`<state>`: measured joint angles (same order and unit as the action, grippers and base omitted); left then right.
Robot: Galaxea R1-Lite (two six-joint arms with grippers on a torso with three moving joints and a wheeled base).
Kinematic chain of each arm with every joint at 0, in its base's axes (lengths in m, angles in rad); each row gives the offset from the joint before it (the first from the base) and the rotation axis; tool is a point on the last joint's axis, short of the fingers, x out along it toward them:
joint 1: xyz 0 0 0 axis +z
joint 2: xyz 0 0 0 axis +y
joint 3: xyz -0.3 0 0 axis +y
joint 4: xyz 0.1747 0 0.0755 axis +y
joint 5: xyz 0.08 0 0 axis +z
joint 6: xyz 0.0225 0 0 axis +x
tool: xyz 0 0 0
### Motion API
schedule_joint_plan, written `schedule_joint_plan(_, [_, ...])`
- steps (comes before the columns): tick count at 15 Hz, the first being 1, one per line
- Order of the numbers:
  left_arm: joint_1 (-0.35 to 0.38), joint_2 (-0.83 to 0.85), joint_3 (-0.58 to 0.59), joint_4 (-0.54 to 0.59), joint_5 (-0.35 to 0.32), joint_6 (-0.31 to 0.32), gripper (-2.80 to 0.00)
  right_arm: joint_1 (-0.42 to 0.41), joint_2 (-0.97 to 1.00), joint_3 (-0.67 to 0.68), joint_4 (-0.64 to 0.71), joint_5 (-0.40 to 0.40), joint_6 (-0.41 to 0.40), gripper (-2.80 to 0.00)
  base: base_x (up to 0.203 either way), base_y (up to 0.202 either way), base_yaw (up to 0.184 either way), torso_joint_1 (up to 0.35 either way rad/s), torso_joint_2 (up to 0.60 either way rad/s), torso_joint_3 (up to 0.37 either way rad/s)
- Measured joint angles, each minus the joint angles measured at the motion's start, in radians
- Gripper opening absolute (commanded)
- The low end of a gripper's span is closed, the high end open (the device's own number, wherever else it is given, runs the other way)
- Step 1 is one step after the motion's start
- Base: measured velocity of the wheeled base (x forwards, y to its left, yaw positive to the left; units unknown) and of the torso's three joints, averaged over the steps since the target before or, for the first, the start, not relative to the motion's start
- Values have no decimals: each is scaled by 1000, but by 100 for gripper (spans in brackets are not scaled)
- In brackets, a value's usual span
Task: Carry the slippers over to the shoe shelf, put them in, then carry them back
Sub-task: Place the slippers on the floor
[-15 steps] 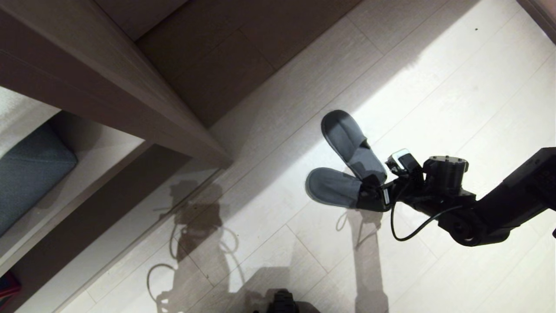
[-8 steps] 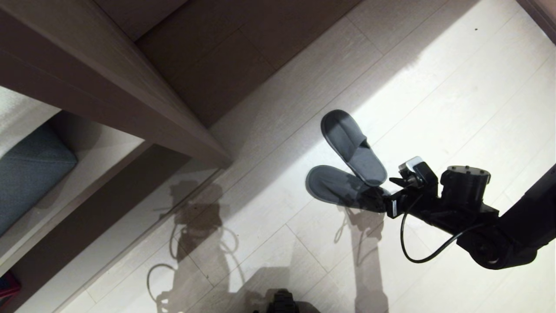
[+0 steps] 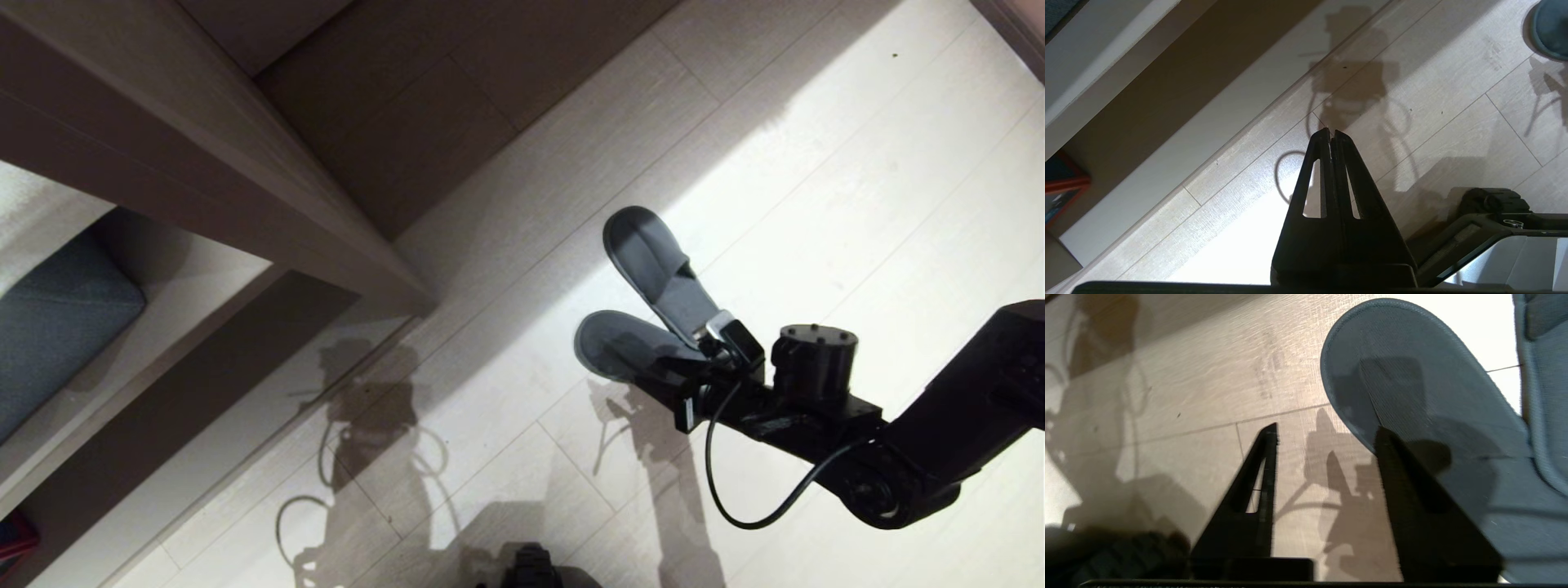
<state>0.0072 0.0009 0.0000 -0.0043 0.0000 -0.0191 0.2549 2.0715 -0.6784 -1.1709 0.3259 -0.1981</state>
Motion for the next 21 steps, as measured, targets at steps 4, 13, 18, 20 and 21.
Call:
schedule_joint_plan(4, [0, 0, 0, 0, 0, 0, -280, 60, 126, -137, -3, -269, 55, -280, 0, 0, 0, 0, 0, 0])
schedule_joint_plan(13, [0, 0, 0, 0, 0, 0, -280, 73, 320, -328, -3, -387, 148, -280, 0, 0, 0, 0, 0, 0])
schedule_joint_plan(18, [0, 0, 0, 0, 0, 0, -280, 86, 416, -530, 21, -527, 198, -280, 0, 0, 0, 0, 0, 0])
schedule_joint_plan(20, [0, 0, 0, 0, 0, 0, -280, 87, 455, -615, 22, -592, 222, -280, 0, 0, 0, 0, 0, 0])
schedule_joint_plan(21, [0, 0, 0, 0, 0, 0, -280, 87, 472, -651, 21, -611, 229, -280, 0, 0, 0, 0, 0, 0])
